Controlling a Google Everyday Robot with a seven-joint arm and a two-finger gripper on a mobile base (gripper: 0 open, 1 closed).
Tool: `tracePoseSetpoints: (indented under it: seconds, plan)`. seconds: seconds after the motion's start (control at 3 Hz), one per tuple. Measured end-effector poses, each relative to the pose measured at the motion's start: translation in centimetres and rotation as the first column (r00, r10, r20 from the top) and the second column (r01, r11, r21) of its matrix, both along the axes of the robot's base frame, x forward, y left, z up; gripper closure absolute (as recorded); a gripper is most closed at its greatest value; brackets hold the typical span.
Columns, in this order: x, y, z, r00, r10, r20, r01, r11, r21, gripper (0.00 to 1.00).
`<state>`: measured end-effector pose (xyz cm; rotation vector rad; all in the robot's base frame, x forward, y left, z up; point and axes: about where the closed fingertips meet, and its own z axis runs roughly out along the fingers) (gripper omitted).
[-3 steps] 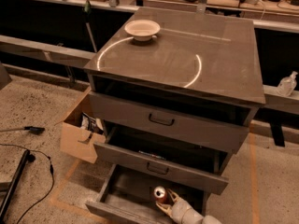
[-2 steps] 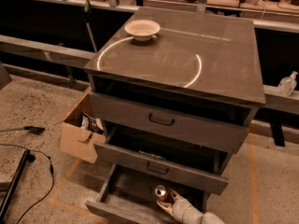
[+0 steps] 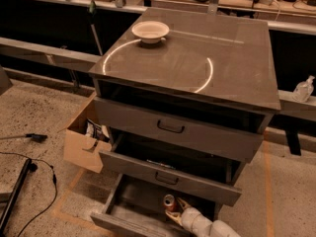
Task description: Place coke can into bottom drawer
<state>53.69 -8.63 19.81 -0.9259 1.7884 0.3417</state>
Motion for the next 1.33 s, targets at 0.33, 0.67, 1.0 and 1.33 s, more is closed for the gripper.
tracePoseSetpoints:
  seconds: [0.33,0.67,1.0,1.33]
  plan:
    - [0.5,0.0,-1.0,0.9998,-0.015,-0.015,0.015,1.0,-0.01,0.68]
    - [0.5,0.2,-2.1,0.9989,-0.025,-0.04,0.025,1.0,-0.016,0.38]
    - [0.4,0.4,-2.8,0.9975,-0.034,-0.061,0.034,0.999,-0.008,0.15]
    - [0.4,0.3,-3.0,0.9963,-0.041,-0.075,0.04,0.999,-0.007,0.0]
